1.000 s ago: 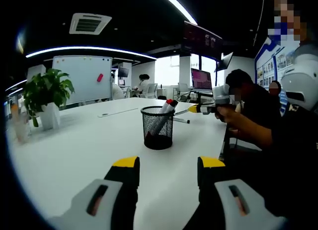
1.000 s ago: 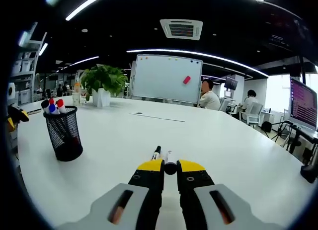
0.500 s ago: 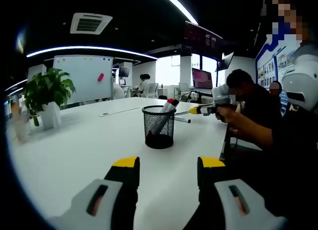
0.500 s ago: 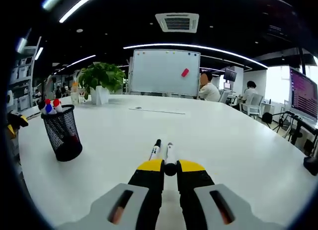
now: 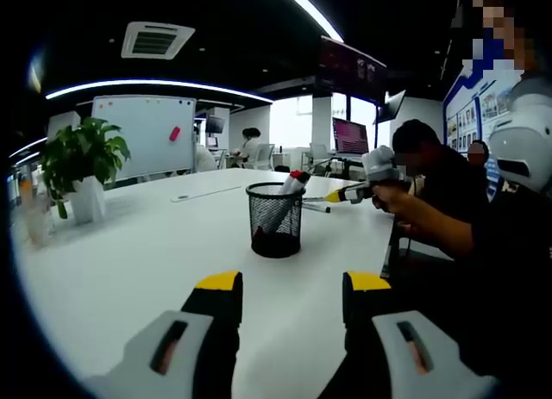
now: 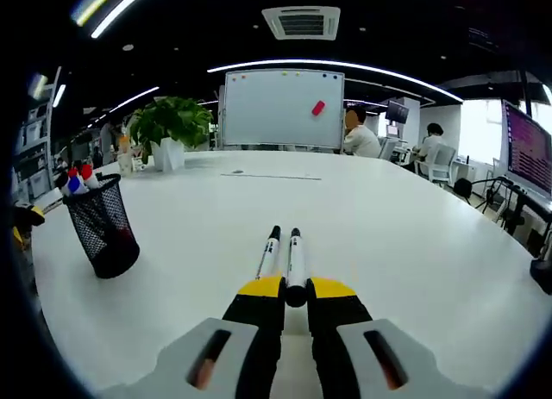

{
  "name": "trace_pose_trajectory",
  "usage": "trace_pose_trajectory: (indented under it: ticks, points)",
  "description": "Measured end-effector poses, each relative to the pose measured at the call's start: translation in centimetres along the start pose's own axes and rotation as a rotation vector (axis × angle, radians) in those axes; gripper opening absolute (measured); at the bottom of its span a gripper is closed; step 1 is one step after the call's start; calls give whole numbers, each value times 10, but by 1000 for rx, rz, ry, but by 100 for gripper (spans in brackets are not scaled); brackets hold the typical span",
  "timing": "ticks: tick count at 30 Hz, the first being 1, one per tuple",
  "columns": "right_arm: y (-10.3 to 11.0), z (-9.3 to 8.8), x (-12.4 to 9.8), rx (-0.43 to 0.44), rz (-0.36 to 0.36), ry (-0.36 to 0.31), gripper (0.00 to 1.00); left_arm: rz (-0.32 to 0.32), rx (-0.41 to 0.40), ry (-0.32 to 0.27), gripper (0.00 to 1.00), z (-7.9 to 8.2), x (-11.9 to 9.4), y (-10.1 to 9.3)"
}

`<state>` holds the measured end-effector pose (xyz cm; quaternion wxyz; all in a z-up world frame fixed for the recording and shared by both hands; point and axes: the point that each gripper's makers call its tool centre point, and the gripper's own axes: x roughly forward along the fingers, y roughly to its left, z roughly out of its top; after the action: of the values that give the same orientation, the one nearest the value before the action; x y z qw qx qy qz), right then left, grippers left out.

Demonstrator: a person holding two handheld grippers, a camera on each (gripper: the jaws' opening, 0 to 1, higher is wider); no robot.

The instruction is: Pick up the whiteboard markers from the pen holder and place them facing the whiteboard neatly

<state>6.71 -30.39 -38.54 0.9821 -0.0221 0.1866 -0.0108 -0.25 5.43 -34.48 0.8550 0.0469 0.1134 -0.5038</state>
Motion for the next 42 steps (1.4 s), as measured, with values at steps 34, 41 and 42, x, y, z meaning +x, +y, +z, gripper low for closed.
trace_pose_trajectory:
  ticks: [34, 41, 42]
  points:
    - [-4, -13, 6, 34, 12, 51, 14, 0, 2, 3, 48, -2, 1, -1]
    - [-5, -14, 7, 46, 14, 54, 13, 1, 3, 3, 47, -1, 0, -1]
    - [-5, -14, 7, 49, 14, 55, 13, 1, 3, 3, 47, -1, 0, -1]
